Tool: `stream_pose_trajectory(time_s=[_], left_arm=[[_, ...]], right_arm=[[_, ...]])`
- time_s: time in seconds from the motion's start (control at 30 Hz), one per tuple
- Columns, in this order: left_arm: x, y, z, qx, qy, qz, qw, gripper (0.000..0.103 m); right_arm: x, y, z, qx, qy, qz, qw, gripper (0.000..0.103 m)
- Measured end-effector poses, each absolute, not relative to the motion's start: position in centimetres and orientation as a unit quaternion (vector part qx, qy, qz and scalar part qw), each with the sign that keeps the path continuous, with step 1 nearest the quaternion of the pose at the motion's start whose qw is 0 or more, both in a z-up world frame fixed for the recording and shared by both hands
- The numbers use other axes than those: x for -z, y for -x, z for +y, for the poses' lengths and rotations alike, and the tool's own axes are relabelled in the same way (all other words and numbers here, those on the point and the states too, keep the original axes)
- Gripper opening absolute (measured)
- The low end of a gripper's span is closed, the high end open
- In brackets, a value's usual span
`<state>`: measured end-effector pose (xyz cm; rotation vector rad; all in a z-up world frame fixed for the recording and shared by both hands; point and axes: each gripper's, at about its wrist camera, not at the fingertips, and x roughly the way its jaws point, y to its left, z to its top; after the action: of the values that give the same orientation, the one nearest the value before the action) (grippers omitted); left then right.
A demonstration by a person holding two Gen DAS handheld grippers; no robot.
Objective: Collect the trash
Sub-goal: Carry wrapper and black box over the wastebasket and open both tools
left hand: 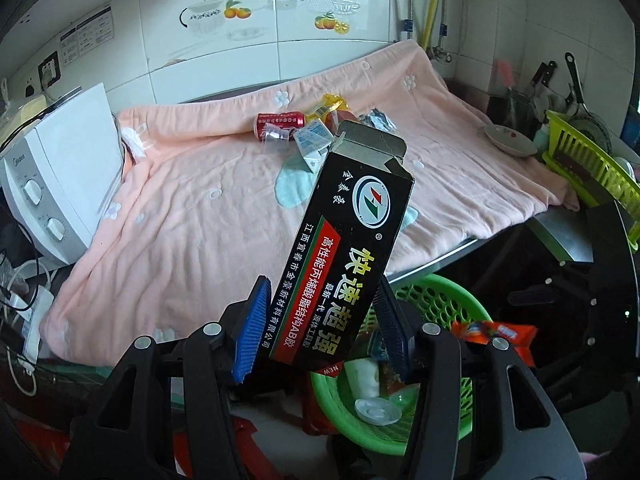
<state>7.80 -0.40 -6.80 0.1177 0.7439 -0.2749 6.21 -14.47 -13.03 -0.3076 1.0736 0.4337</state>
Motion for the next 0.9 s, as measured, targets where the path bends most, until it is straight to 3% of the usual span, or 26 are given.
stream_pose_trajectory(time_s=[0.27, 0.9], left_arm=[[8.3, -6.1, -1.2, 0.141, -0.049, 0.381, 0.913, 0.052], [12.8, -5.0, -6.0, 0.19, -0.038, 0.442, 0.876, 0.053]], right_arm=[[12.5, -5.0, -15.0, -0.197, 0.147, 0.498, 0.832, 0.087], [11.5, -2.8, -19.4, -0.147, 0.124, 0.497, 0.846, 0.089]])
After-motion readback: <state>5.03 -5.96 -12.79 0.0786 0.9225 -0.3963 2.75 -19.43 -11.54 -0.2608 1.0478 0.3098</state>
